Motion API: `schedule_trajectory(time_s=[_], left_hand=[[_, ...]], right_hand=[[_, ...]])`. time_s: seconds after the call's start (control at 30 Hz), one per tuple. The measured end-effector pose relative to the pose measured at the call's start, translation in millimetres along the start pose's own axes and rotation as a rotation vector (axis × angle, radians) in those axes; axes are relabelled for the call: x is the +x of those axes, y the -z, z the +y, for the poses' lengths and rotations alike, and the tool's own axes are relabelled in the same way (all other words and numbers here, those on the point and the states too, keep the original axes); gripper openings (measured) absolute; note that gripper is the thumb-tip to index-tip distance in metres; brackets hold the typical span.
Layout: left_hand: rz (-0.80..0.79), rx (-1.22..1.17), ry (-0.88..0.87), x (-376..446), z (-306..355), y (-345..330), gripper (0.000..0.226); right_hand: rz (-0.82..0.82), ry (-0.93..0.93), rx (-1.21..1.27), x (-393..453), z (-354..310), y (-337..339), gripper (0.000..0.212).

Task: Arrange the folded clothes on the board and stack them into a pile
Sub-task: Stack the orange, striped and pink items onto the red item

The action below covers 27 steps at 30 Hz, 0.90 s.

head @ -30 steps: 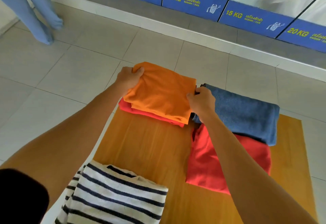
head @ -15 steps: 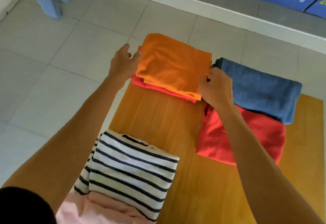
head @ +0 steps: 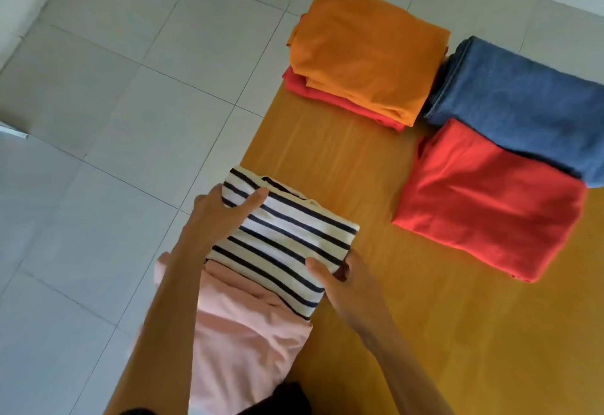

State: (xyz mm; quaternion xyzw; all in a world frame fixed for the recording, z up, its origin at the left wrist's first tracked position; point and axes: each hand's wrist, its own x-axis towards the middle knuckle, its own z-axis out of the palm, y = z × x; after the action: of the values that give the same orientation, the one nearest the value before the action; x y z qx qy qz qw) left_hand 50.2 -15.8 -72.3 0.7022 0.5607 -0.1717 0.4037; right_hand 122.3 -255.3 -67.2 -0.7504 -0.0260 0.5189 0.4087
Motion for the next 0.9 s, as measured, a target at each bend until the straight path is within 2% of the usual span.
schedule_trajectory(time_s=[0.07,0.13,0.23,0.3,0.37,0.53,0.7,0.8,0.9], left_hand=[[0.023,0.044,-0.022,0,-2,0,0.091],[0.128,0.121,-0.038,1,0,-4,0.094],[0.283,0.208,-0.148,-2,10,-14,0.067],[0.348,0.176,-0.217,-4,19,-21,0.056],[0.340,0.078,-0.247,0,24,-23,0.052],[0.118,-0.182,-0.254,18,58,-5,0.062],[0.143,-0.252,-0.459,27,143,35,0.052],[0.195,-0.253,-0.586,44,206,55,0.058],[0.234,-0.222,-0.625,73,261,64,0.069]], right_hand=[[0.039,0.045,0.047,-2,2,-6,0.050],[0.031,0.075,0.116,1,1,-10,0.064],[0.044,0.140,0.159,11,-6,-18,0.081],[0.109,0.166,0.158,20,-12,-21,0.073],[0.195,0.171,0.188,29,-20,-14,0.055],[0.328,0.250,0.280,46,-53,26,0.029],[0.377,0.383,0.341,55,-113,73,0.030],[0.432,0.414,0.375,75,-158,104,0.032],[0.498,0.421,0.382,101,-199,130,0.039]])
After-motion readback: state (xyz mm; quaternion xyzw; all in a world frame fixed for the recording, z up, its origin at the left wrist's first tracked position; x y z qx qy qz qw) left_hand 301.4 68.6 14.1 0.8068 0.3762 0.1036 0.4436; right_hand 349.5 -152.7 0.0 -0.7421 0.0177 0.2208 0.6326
